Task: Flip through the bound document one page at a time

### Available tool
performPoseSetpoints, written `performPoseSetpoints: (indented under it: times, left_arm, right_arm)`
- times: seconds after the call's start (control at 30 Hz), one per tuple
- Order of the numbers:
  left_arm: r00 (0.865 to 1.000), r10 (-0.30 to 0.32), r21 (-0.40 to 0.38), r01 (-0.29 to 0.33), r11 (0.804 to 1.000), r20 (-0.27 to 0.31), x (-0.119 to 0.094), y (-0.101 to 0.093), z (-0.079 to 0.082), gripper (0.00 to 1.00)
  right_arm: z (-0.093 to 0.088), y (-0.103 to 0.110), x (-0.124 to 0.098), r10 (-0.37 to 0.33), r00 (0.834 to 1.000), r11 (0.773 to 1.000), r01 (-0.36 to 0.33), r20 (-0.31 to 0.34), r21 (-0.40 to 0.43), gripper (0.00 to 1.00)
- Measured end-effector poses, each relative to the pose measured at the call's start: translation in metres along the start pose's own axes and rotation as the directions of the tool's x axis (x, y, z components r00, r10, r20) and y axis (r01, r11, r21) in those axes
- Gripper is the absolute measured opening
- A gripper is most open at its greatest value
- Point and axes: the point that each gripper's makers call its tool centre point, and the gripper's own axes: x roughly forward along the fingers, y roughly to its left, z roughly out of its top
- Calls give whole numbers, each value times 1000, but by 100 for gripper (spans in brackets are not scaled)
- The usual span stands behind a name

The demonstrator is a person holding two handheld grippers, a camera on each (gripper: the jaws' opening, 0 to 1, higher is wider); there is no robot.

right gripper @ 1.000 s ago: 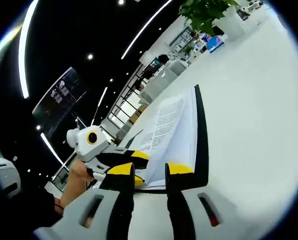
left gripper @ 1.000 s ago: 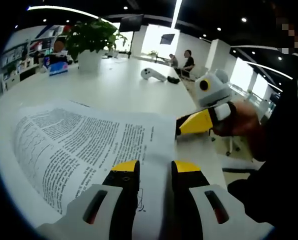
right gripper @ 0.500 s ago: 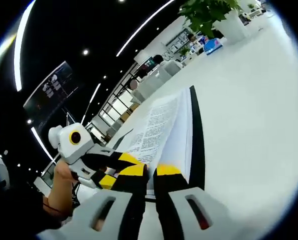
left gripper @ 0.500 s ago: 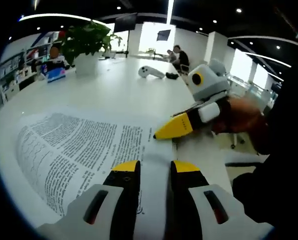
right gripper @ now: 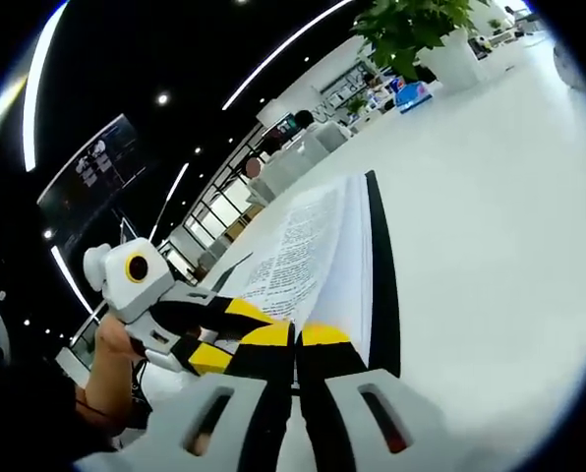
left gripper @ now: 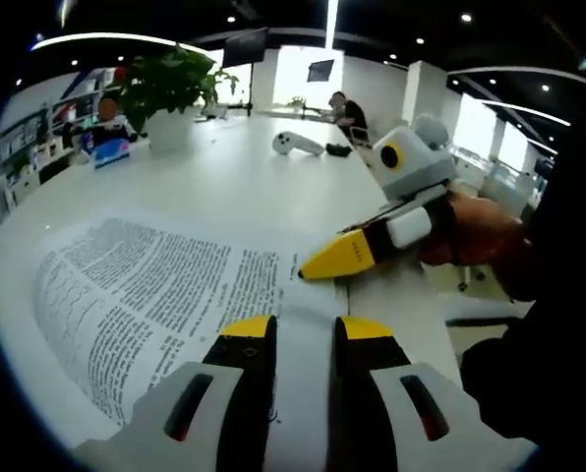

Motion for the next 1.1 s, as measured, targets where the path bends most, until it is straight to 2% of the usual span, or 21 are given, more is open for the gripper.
performPoseSetpoints:
  times: [0.13, 0.33, 0.4, 0.47, 0.57, 0.7, 0.83, 0.9, 1.0, 1.07, 1.1]
  left_arm:
    - [1000, 24, 14, -24, 1000, -2, 0, -1, -1, 27]
    - [999, 33, 18, -33, 999, 24, 0, -1, -1, 27]
    - [999, 30, 21, -31, 999, 28, 0, -2, 0, 30]
    - [999, 49, -9, -49, 999, 24, -3, -2, 0, 30]
    - [997, 64, -10, -64, 998, 37, -11, -3, 4, 31]
    - [986, 91, -49, -85, 995, 140, -36, -4, 19, 32]
    - [967, 128, -111, -105, 988, 219, -71, -3, 17, 32]
    - [958, 166, -149, -133, 980, 233, -92, 3, 5, 31]
    - [945, 243, -189, -204, 961, 217, -123, 16, -19, 31]
    - [930, 302, -221, -255, 941, 210, -146, 25, -34, 31]
    - [916, 338, -243, -285, 927, 215, -161, 30, -41, 31]
  right_arm:
    - [0, -1, 0, -16, 1000, 999, 15, -8, -36, 2]
    - [0, -1, -1, -21, 1000, 999, 21, -3, -49, 2]
    - [0, -2, -2, -15, 1000, 999, 15, 0, -35, 2]
    - [0, -2, -2, -6, 1000, 1000, 6, 12, 5, 2]
    - [0, 0, -4, -6, 1000, 1000, 5, 18, 11, 2]
    - [1, 3, -6, -7, 1000, 1000, 7, 26, 5, 2]
    - [4, 5, -5, -14, 999, 1000, 14, 39, -9, 2]
    - [5, 6, -4, -18, 999, 1000, 18, 49, -8, 2]
    - [7, 11, 1, -18, 999, 1000, 19, 44, -23, 2]
    - [9, 16, 4, -13, 999, 999, 15, 39, -43, 2]
    - [10, 18, 4, -10, 999, 999, 12, 38, -52, 2]
